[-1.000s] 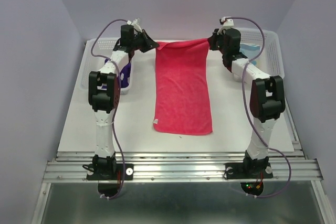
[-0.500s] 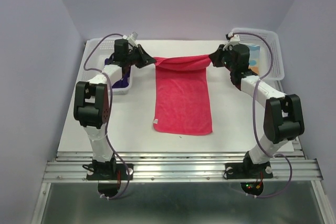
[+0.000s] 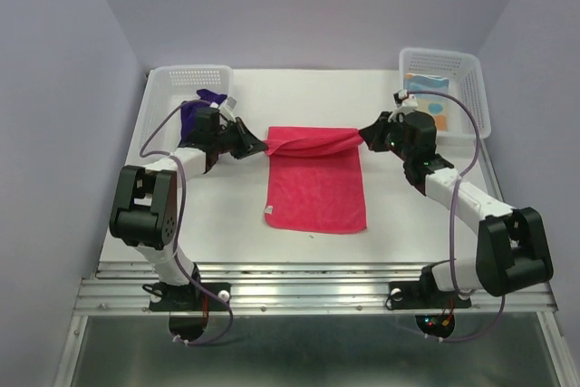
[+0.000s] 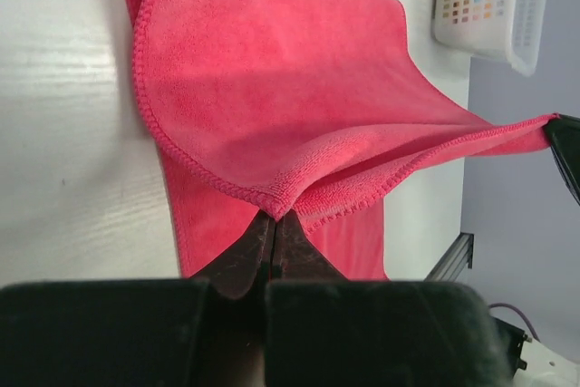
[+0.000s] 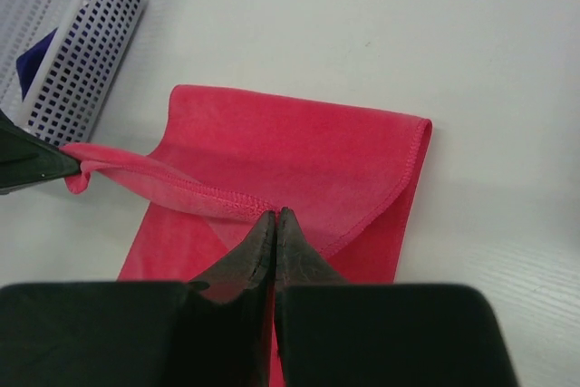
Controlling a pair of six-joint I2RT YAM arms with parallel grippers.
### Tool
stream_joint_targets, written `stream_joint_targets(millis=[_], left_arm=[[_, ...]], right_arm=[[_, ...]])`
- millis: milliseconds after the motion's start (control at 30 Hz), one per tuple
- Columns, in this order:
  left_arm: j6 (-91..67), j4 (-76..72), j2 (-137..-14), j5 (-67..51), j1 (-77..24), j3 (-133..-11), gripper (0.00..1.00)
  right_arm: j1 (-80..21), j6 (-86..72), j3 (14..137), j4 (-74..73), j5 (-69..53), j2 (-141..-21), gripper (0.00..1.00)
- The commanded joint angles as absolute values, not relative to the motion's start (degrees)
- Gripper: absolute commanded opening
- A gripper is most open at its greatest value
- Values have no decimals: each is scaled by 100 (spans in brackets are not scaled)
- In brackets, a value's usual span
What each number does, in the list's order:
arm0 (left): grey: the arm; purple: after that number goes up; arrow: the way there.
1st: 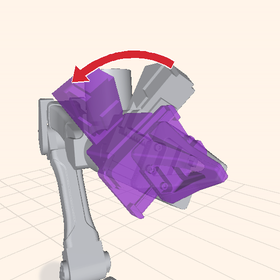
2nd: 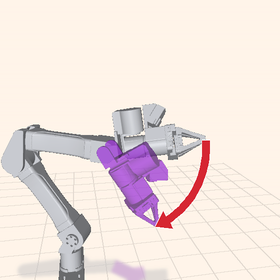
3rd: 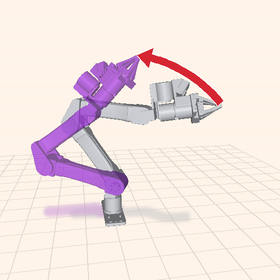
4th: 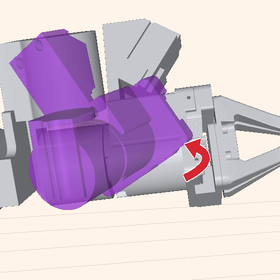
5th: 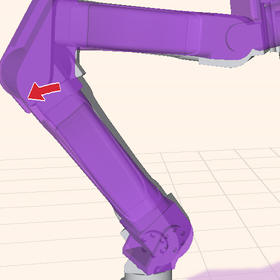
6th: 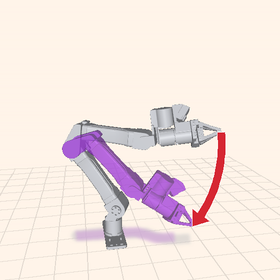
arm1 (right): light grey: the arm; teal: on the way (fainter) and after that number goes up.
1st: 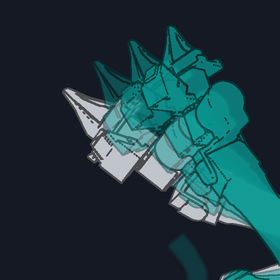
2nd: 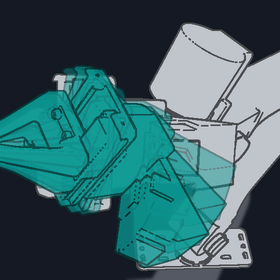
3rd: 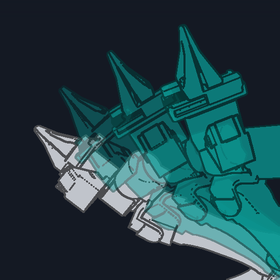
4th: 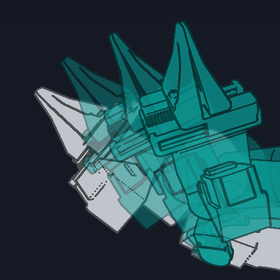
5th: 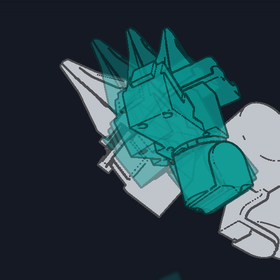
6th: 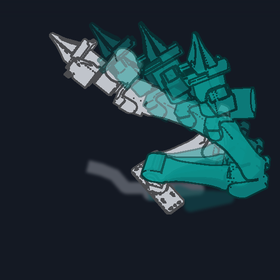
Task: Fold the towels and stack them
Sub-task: Fold the towel
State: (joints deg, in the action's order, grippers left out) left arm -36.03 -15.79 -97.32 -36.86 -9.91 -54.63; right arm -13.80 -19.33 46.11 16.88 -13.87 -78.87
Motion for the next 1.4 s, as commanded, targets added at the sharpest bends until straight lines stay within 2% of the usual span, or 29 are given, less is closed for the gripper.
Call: stream_joint_targets(millis=[0,500,967,1367], left_arm=[[-3700,-1951,-9080,-3735,-1028,-5098,0],[-3709,-1416,-7621,-3322,-1362,-3938,0],[-3770,-1213,-7286,-2997,-1634,-3173,0],[-3797,-1151,-7400,-3129,-1793,-3849,0]], right_arm=[[-1459,-2206,4203,1723,-1160,-7384,1],[-2056,-2566,3367,809,-703,-5872,1],[-2391,-3173,2426,255,-229,-5028,1],[-2391,-3015,3383,-254,1291,-5132,1]])
